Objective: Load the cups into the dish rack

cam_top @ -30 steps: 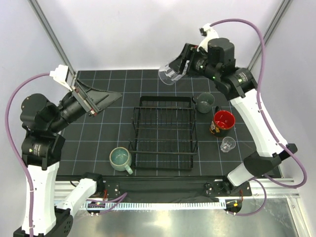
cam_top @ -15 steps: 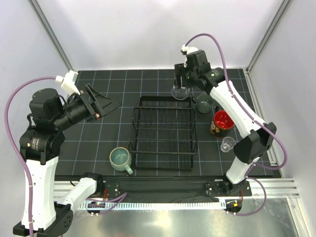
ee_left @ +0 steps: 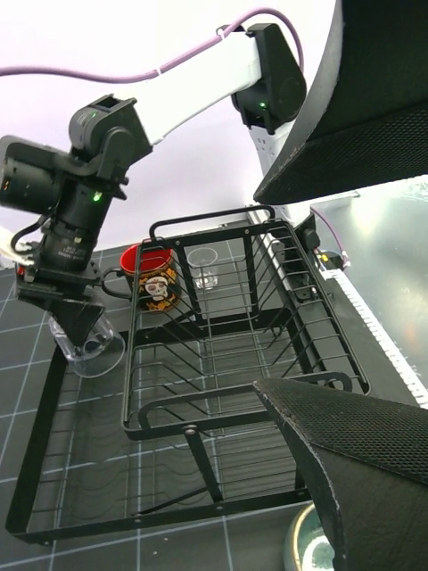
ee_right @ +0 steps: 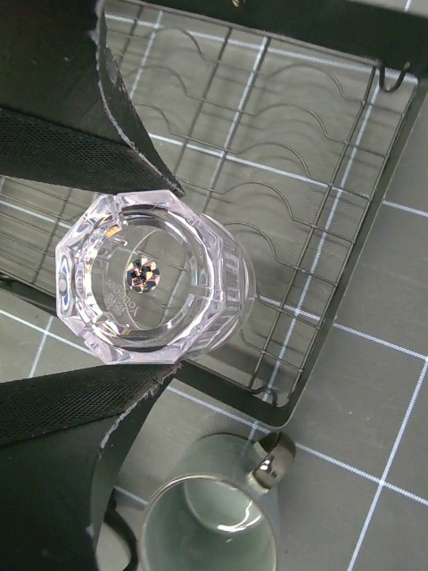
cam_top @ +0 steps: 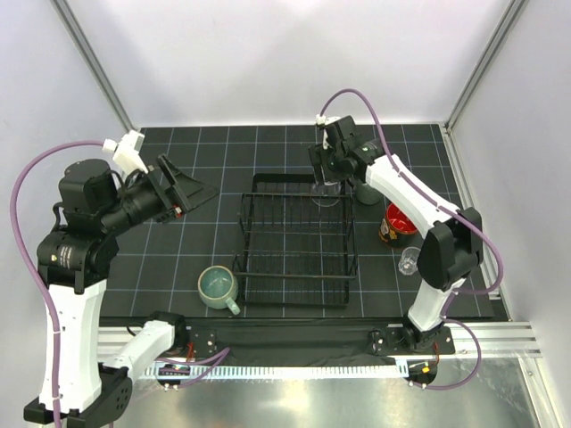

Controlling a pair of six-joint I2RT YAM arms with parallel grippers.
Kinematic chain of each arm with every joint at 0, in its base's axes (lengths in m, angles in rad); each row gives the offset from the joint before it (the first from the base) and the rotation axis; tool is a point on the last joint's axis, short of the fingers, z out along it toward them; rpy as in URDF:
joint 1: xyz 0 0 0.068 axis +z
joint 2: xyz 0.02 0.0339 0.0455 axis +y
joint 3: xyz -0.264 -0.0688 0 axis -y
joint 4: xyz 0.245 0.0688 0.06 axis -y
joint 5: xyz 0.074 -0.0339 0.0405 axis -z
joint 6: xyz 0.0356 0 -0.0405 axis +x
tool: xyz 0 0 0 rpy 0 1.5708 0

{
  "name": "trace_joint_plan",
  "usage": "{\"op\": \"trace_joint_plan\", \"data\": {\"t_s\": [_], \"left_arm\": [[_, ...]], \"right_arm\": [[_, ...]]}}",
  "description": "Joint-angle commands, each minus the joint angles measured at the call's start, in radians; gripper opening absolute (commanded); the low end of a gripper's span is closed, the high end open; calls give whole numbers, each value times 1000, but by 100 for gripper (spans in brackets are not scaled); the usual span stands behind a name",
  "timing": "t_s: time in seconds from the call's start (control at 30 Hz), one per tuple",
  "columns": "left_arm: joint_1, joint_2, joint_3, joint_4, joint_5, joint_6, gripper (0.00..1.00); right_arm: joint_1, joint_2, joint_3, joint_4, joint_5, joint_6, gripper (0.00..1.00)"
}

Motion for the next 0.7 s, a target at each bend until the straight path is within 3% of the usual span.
{"op": "trace_joint_plan", "data": {"t_s": [0.0,0.67], "left_arm": [[-2,9,12,-30,-4,18,75],[-1,35,15,-95,-38,25,73]], "right_arm": [[2,16,2,102,-5,-21,4],[-11,91,-113,314,57,-15,4]]}}
